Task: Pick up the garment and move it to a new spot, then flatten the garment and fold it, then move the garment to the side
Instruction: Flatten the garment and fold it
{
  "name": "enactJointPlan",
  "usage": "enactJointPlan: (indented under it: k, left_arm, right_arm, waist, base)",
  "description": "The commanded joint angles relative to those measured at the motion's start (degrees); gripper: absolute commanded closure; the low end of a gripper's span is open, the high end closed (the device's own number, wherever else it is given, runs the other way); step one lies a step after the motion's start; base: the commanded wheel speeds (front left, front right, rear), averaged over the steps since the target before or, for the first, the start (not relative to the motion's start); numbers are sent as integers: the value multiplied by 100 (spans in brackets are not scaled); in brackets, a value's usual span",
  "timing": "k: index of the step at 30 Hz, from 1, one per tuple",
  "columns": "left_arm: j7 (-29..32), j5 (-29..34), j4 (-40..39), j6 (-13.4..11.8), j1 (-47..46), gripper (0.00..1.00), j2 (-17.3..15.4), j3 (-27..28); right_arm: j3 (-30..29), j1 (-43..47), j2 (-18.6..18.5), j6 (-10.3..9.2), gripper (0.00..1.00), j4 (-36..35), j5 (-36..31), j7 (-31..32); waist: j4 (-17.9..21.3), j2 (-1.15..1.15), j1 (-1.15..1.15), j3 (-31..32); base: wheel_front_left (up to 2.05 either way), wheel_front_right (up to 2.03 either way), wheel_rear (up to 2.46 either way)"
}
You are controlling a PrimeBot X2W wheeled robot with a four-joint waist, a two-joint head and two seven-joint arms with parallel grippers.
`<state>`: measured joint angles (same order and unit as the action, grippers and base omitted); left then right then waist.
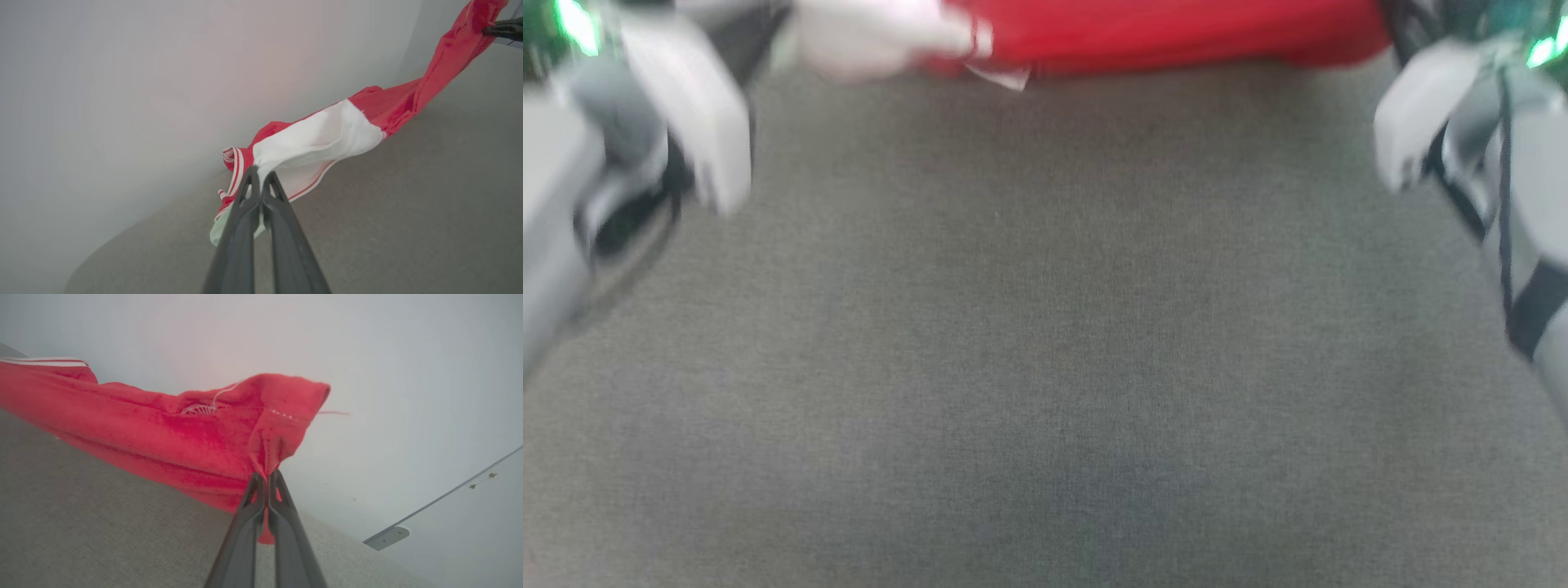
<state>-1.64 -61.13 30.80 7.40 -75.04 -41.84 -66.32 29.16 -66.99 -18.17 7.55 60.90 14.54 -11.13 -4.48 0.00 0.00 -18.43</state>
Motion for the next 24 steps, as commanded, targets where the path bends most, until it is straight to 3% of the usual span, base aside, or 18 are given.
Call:
enactJointPlan:
  k: [1, 3, 7, 8, 14, 24]
  left_arm:
    - [53, -175, -223, -2, 292, 100, -135, -29]
    - [153, -427, -636, -69, 779, 100, -364, -102]
    - [234, -827, -1567, -549, 1674, 100, -841, -223]
    - [234, -827, -1567, -549, 1674, 100, -841, -223]
    - [68, -1207, -2987, -1385, 2893, 100, -1466, -398]
    - [60, -1548, -4194, -2216, 4144, 100, -1981, -589]
  right_arm:
    - [94, 293, -84, -13, 100, -109, 180, -16]
    - [268, 702, -202, -13, 100, -338, 485, 20]
    - [572, 1443, -537, -13, 100, -957, 962, 72]
    - [572, 1443, -537, -13, 100, -957, 962, 72]
    - [751, 2513, -1088, -13, 100, -2011, 1399, 279]
    - [130, 4430, -1515, -13, 100, -3579, 1515, 666]
  waist:
    - [-4, 0, 0, 174]
    - [-18, 0, 0, 291]
    - [-18, 0, 0, 476]
    - [-18, 0, 0, 476]
    - [-23, 0, 0, 594]
    - [-90, 0, 0, 708]
  base:
    - [0, 0, 0]
    - [0, 0, 0]
    - [0, 0, 0]
    - [0, 0, 0]
    - [0, 0, 0]
    - [0, 0, 0]
